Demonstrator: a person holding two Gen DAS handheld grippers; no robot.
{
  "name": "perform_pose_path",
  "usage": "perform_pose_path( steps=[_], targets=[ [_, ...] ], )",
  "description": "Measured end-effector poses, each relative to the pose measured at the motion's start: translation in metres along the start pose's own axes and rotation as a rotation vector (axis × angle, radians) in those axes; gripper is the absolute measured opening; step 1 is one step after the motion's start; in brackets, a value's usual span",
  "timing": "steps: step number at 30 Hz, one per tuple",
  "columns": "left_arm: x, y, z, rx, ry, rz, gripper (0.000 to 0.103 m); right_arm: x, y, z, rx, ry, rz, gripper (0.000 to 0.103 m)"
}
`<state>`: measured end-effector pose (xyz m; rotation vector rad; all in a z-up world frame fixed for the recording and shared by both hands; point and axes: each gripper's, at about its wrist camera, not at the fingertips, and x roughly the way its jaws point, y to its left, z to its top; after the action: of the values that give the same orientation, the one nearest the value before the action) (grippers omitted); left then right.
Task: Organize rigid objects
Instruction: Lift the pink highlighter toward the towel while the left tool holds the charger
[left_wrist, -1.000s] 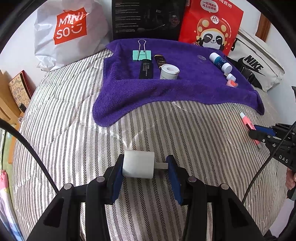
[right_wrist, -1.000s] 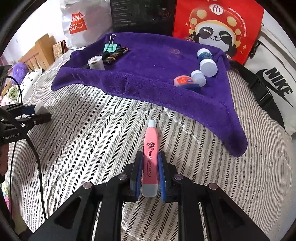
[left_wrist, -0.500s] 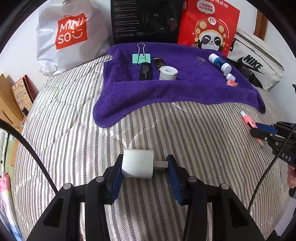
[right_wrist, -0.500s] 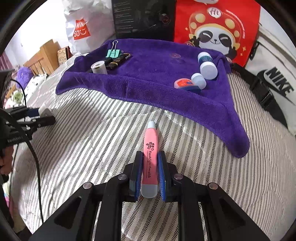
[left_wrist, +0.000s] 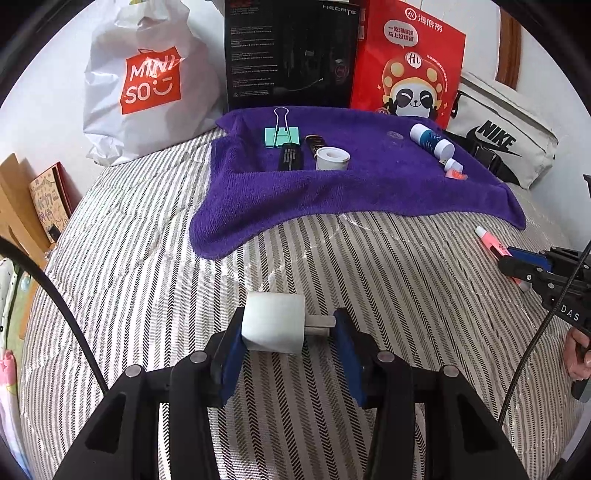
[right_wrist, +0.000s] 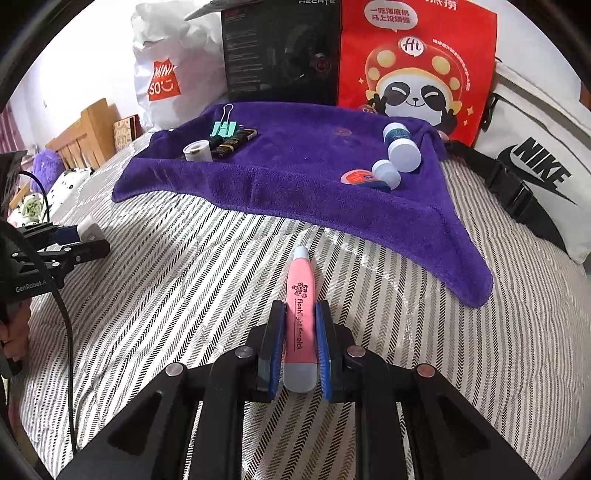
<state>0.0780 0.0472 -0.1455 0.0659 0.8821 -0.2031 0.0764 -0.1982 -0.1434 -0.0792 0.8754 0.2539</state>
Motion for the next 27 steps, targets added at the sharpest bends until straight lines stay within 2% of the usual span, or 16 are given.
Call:
perform_pose_path(
  steps=[6, 13, 18, 27],
  targets=[
    [0.000, 0.001, -0.001, -0.004, 0.000, -0.001, 0.044, 0.000, -0.002, 0.001, 0.011, -0.001, 0.013, 0.017],
    [-0.002, 0.001, -0.002, 0.010, 0.005, -0.003, 0.042, 0.000, 0.004, 0.003, -0.016, 0.023, -0.022, 0.016],
    [0.000, 0.004, 0.006, -0.005, 0.062, -0.023, 0.042, 0.000, -0.005, 0.011, 0.041, 0.090, 0.041, 0.016],
    [-0.003, 0.011, 0.016, -0.060, 0.099, -0.058, 0.042, -0.022, -0.013, 0.020, 0.066, 0.052, 0.072, 0.016]
  ],
)
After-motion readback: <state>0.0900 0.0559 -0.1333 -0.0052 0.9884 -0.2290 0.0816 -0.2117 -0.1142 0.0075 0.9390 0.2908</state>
